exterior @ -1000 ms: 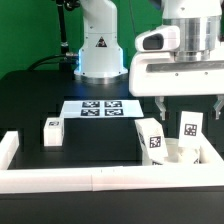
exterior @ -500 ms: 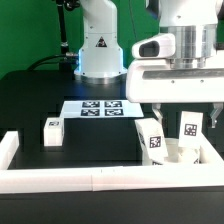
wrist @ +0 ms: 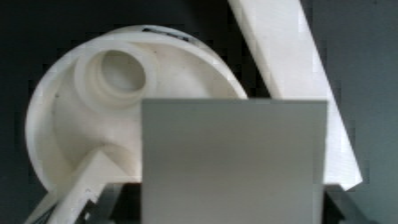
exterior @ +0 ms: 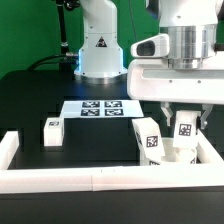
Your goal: Assemble stool
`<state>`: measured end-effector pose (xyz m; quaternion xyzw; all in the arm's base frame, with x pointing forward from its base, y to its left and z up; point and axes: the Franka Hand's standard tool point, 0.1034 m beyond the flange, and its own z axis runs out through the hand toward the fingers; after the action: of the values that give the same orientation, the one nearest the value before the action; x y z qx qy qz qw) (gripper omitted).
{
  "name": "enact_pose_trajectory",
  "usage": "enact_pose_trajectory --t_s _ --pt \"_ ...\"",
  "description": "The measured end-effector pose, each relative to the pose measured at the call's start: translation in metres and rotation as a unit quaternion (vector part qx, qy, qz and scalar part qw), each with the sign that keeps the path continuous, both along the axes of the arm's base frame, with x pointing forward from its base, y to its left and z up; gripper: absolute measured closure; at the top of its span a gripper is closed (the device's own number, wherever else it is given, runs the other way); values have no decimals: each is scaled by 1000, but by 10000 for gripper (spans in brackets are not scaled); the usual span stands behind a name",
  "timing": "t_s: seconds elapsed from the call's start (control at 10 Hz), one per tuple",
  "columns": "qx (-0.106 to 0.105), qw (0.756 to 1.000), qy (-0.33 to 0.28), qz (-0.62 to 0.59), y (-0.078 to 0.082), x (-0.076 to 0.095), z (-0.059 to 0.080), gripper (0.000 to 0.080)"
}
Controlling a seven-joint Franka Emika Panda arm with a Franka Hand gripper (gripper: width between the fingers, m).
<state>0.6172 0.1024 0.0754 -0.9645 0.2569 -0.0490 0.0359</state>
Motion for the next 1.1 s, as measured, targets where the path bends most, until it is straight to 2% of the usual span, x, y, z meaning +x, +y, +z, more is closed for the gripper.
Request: enact_pose_trajectory --t_s 0.1,0.4,0.5,0.8,1.1 --pt "4 999 2 -37 0 0 0 465" --pt "50 975 30 -212 -7 7 1 465" --pt "79 956 32 -280 -10 12 0 465" --pt "130 902 35 -411 -16 19 -2 463" --pt "136 863 45 -484 -15 20 -3 463"
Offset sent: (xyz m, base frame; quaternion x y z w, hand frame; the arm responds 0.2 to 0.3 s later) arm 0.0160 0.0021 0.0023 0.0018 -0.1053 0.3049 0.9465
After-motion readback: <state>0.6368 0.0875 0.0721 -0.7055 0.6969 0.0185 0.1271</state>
